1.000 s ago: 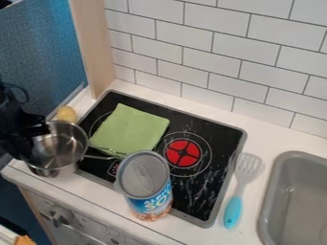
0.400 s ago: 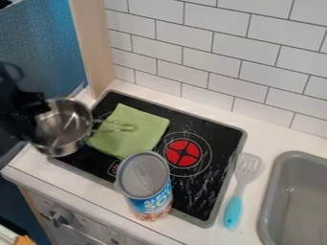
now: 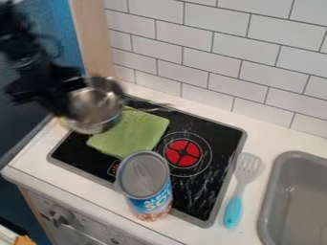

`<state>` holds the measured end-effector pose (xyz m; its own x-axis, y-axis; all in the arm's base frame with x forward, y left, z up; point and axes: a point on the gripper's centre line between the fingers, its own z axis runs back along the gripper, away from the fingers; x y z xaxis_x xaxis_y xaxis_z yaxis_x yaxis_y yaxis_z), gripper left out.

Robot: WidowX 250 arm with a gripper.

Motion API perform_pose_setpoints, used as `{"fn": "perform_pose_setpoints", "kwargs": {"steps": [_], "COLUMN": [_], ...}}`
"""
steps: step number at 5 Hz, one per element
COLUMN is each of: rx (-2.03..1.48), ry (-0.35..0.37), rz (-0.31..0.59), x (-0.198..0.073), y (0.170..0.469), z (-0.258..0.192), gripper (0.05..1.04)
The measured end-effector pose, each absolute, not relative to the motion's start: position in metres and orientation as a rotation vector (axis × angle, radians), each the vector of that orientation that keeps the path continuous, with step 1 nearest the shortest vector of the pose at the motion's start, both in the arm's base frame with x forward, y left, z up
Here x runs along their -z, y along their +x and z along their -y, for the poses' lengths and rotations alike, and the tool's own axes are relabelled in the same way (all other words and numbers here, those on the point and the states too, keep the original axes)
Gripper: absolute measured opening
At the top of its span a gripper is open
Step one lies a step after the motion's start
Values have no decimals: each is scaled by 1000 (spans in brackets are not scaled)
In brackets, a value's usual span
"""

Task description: Move the silver pot to the top right of the stove

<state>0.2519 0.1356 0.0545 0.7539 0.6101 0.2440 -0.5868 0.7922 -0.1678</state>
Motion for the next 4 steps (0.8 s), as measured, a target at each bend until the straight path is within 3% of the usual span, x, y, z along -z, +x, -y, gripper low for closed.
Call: {"fn": "perform_pose_setpoints", "kwargs": {"steps": [2, 3, 4], "rx": [-531, -511, -474], "ry": [-126, -145, -111], "rz": [360, 364, 345], "x": [-59, -46, -25], "y": [302, 323, 339], "z": [-80, -56, -34], "gripper": [74, 74, 74]}}
